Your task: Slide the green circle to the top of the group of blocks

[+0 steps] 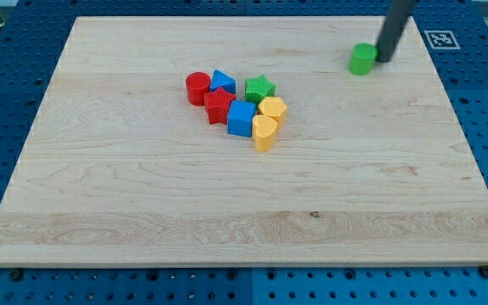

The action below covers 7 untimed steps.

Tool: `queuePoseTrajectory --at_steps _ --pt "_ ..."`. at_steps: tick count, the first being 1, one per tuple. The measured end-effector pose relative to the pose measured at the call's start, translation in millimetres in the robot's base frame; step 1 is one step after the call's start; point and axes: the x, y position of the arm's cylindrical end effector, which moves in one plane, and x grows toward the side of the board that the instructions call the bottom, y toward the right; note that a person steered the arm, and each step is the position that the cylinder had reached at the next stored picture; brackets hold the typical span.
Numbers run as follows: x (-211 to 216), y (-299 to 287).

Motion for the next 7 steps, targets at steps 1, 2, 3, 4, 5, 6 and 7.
queuePoseTrajectory --at_steps 1,2,3,4,5,6,7 --pt "0 -90" --pt "1 -143" --pt "-15 -122" --pt "-14 -70" --pt "12 -50" --pt "39 -63" --pt "44 -113"
